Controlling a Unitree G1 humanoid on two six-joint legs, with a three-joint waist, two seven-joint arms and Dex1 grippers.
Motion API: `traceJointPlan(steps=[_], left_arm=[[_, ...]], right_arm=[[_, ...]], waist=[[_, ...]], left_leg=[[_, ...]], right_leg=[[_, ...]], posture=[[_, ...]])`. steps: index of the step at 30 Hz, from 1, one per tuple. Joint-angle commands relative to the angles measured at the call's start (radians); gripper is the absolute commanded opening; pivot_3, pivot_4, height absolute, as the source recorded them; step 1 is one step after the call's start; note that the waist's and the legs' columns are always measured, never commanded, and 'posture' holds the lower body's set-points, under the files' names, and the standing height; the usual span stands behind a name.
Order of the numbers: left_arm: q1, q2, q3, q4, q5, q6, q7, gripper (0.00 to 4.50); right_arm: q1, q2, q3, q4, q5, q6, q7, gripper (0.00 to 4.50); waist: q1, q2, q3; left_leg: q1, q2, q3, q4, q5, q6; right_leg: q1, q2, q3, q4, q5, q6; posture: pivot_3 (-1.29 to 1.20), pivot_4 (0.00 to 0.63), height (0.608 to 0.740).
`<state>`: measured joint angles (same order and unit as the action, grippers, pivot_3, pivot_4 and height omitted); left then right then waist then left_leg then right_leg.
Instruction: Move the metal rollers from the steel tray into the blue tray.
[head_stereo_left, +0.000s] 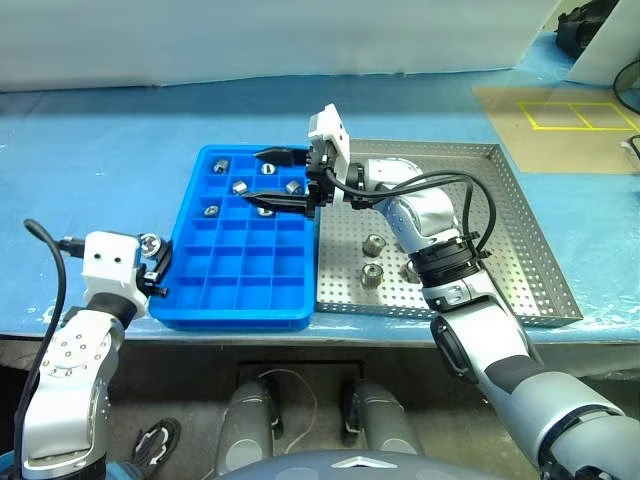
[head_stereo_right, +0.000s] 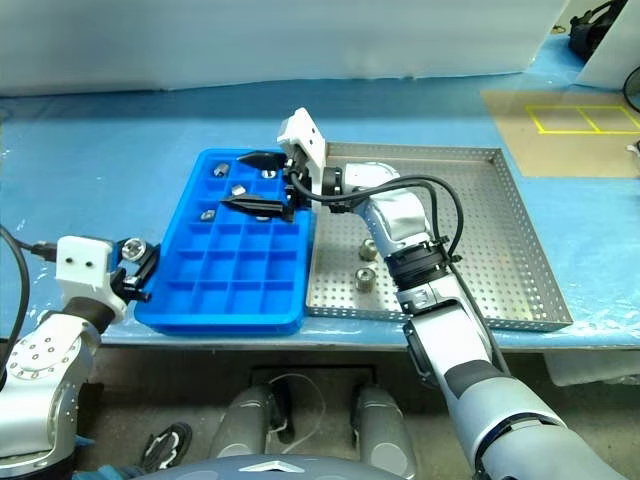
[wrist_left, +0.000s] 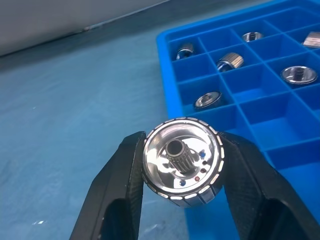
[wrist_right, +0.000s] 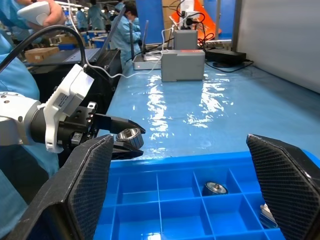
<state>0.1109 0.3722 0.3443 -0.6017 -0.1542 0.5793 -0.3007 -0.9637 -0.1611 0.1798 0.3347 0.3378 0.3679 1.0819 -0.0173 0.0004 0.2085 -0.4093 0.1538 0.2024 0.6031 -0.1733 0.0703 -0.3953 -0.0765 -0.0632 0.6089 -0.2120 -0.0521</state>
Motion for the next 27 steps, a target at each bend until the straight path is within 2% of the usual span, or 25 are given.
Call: traceJointPlan(steps=[1,7,15,16,21,27], left_arm=[[-0.018,0.017,-0.012,0.018,-0.007,-0.024,-0.008,1.86],[0.042,0.011,-0.072,0.066,-0.006,-0.055,-0.04,1.86],[0.041,-0.005,-0.104,0.075,-0.034,-0.048,-0.043,1.86],[0.04,-0.008,-0.098,0.075,-0.043,-0.046,-0.042,2.59],[0.038,0.032,-0.101,0.068,-0.049,-0.041,-0.065,4.22],[-0.039,0.069,-0.076,0.077,-0.061,-0.032,-0.058,4.22]], right_arm=[[0.007,-0.008,-0.011,-0.057,0.006,-0.001,-0.01,4.39],[0.023,-0.02,-0.013,-0.076,0.002,0.004,-0.026,4.39],[0.028,-0.029,-0.016,-0.082,0.008,0.009,-0.041,4.39],[0.029,-0.029,-0.017,-0.084,0.01,0.012,-0.041,4.39],[0.03,-0.036,-0.017,-0.086,0.009,0.012,-0.039,4.39],[0.033,-0.043,-0.021,-0.09,0.012,0.011,-0.04,4.39]], waist=[[-0.001,0.0,0.0],[-0.007,0.0,0.0],[-0.014,0.0,0.0],[-0.016,0.0,0.0],[-0.024,-0.001,0.0],[-0.023,0.0,0.0]], left_leg=[[0.0,0.0,0.0,-0.002,0.0,-0.001],[-0.002,0.001,0.003,-0.007,0.002,-0.003],[0.002,0.001,0.003,-0.007,0.002,-0.003],[0.004,0.001,0.003,-0.007,0.002,-0.003],[0.004,0.001,0.003,-0.007,0.002,-0.004],[0.004,0.002,0.003,-0.007,0.002,-0.004]], right_leg=[[-0.001,0.0,0.0,0.0,0.0,0.0],[-0.007,0.002,0.001,-0.001,-0.001,-0.003],[-0.002,0.002,0.001,-0.001,-0.001,-0.003],[-0.001,0.002,0.002,-0.001,-0.001,-0.003],[-0.001,0.002,0.002,0.0,-0.001,-0.003],[-0.001,0.003,0.002,-0.001,-0.001,-0.003]], posture=[[-0.3,0.15,0.74],[-0.32,0.15,0.74],[-0.34,0.15,0.74],[-0.34,0.15,0.74],[-0.35,0.15,0.74],[-0.36,0.15,0.74]])
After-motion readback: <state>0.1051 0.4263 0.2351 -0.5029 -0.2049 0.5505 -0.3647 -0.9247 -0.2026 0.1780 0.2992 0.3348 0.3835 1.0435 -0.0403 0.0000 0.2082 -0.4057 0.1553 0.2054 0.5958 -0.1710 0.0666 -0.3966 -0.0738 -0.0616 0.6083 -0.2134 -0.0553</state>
